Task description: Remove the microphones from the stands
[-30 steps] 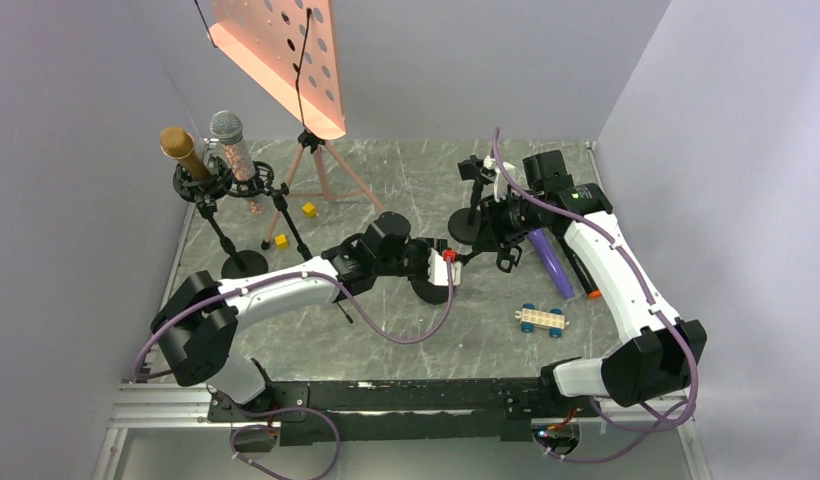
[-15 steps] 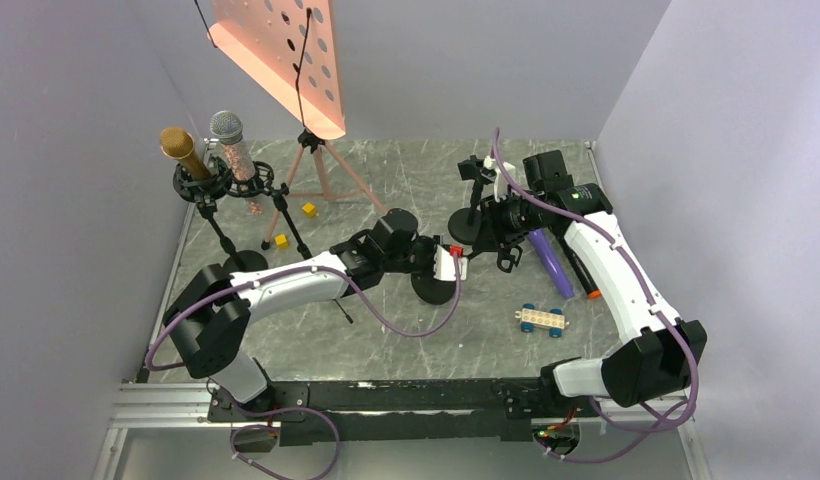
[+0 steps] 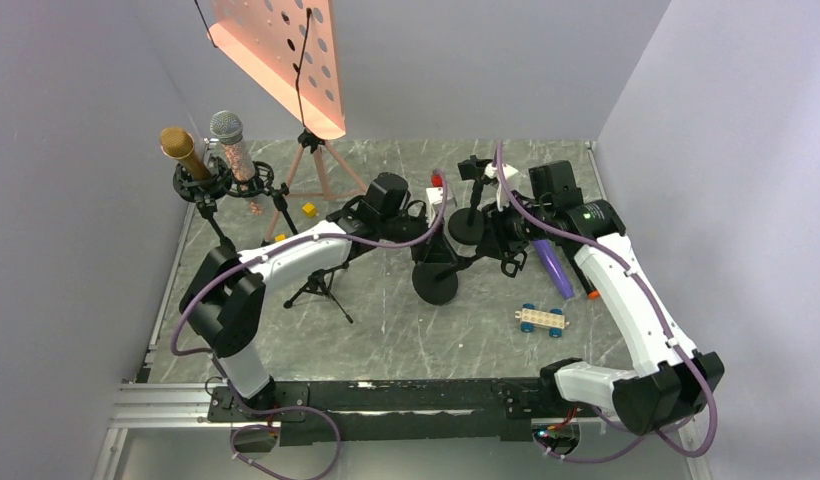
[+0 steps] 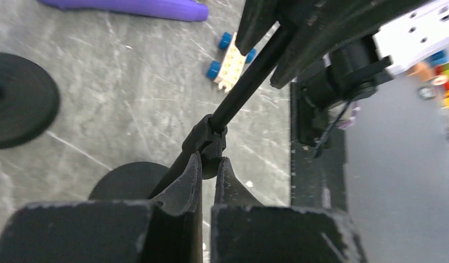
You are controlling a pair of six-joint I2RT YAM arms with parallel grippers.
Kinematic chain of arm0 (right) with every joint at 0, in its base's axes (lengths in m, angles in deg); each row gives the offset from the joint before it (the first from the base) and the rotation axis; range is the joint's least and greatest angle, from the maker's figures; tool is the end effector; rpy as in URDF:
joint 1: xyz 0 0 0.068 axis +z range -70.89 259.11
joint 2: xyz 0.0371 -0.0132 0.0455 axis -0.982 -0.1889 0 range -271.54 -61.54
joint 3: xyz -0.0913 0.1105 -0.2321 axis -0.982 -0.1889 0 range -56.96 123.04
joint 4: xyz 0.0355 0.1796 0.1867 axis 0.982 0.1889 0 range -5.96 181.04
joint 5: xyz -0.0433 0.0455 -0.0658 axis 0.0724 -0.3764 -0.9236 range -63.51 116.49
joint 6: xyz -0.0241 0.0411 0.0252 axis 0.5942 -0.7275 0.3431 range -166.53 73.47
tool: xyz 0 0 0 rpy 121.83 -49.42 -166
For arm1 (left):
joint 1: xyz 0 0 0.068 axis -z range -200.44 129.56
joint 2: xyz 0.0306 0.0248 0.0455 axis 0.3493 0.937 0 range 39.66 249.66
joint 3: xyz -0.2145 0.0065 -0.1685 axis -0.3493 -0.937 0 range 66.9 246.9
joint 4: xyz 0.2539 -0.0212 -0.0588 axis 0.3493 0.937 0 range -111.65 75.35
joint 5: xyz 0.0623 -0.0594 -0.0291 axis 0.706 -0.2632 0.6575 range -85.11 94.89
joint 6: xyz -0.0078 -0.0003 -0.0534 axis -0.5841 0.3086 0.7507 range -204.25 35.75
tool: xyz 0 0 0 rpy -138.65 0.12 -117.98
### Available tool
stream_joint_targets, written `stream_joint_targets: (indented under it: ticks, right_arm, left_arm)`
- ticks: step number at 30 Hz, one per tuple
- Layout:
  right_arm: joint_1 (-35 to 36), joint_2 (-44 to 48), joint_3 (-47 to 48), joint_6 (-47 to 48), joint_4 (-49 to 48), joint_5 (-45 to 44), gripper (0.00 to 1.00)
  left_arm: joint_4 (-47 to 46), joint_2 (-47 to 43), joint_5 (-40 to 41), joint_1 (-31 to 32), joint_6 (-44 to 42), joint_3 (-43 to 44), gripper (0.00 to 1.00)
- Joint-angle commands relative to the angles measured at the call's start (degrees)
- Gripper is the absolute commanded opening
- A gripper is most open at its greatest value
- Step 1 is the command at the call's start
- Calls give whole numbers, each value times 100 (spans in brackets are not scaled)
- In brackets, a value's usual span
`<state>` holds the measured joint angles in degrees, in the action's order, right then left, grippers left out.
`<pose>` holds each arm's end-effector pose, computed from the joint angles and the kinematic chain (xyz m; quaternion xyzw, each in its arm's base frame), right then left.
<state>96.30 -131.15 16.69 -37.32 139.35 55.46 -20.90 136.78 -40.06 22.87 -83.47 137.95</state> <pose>0.2184 0.0856 0.3560 -0.2893 0.8704 0.2577 0.3039 0.2648 -0.2842 0.2769 0.4721 0.6609 -0.4835 0.3264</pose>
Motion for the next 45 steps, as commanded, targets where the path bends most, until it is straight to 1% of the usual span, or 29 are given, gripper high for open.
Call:
stream_joint_targets:
  ticks: [1, 2, 5, 7, 8, 13, 15, 16, 17, 19, 20, 21, 23, 25, 26, 28, 29, 30, 31, 32, 33, 36, 37, 38, 39, 41, 45]
  right_arm:
    - [150, 402, -77, 382, -665, -299, 0]
    - [204, 439, -93, 418, -703, -354, 0]
    - [382, 560, -151, 581, -847, -541, 0]
    - [522, 648, -214, 721, -985, -713, 0]
    - [567, 708, -256, 789, -1066, -791, 0]
    - [654, 812, -377, 956, -1351, -1003, 0]
    - [663, 777, -378, 958, -1360, -1000, 0]
    - [659, 761, -377, 959, -1350, -985, 0]
    - [658, 749, -396, 954, -1348, -959, 0]
    - [654, 726, -432, 917, -1316, -867, 0]
    - [654, 697, -434, 905, -1263, -811, 0]
    - [654, 656, -414, 863, -1210, -763, 0]
    - [645, 555, -318, 758, -1053, -612, 0]
    - [637, 432, -201, 671, -887, -451, 0]
    - [636, 396, -177, 627, -840, -397, 0]
    - [636, 312, -147, 546, -761, -328, 0]
    - [636, 259, -134, 516, -732, -300, 0]
    - [636, 203, -121, 473, -706, -296, 0]
    - [636, 160, -115, 435, -697, -291, 0]
    - [636, 135, -114, 399, -697, -282, 0]
    - [636, 108, -124, 354, -697, -272, 0]
    - [628, 25, -115, 244, -705, -236, 0]
    - [632, -3, -107, 200, -712, -222, 0]
    - [628, -32, -97, 169, -714, -202, 0]
    - [628, -61, -88, 149, -712, -185, 0]
    - [621, -118, -51, 107, -706, -157, 0]
    - [619, -179, 12, 89, -673, -120, 0]
  left_arm:
    - [-274, 143, -992, -299, 1890, 407, 0]
    - [-247, 226, -1102, -365, 2021, 470, 0]
    - [-546, 446, -1679, -482, 2556, 596, 0]
    - [-559, 583, -1885, -478, 2829, 731, 0]
    - [-708, 591, -1921, -481, 3012, 697, 0]
    - [-1139, 521, -1746, -481, 3664, 329, 0]
    - [-1085, 497, -1565, -469, 3698, 189, 0]
    - [-977, 464, -1429, -464, 3550, 160, 0]
    - [-920, 408, -1273, -459, 3407, 120, 11]
    - [-731, 217, -870, -465, 3054, 118, 43]
    - [-624, 90, -671, -466, 2807, 104, 55]
    - [-558, -131, -411, -466, 2549, 42, 64]
    - [-410, -564, 191, -468, 1901, -200, 71]
    - [-360, -987, 512, -418, 873, -492, 77]
    - [-324, -1193, 660, -343, 268, -648, 78]
    - [-293, -1642, 985, -13, -1625, -1053, 78]
    - [-428, -1869, 1271, 175, -2507, -1375, 78]
    - [-702, -2073, 1447, 355, -3647, -1869, 78]
    - [-1079, -2236, 1628, 519, -4325, -2224, 78]
    - [-1520, -2318, 1771, 588, -4724, -2461, 77]
    - [-1750, -2292, 1802, 592, -4988, -2510, 76]
    - [-1928, -1940, 1977, 578, -6000, -2402, 72]
    - [-2159, -1833, 1962, 567, -6325, -2473, 71]
    - [-2635, -1689, 1948, 567, -6579, -2565, 70]
    - [-2940, -1618, 1928, 565, -6777, -2640, 70]
    - [-3256, -1399, 1886, 595, -7099, -2666, 70]
    - [-3456, -1164, 1806, 673, -7409, -2625, 66]
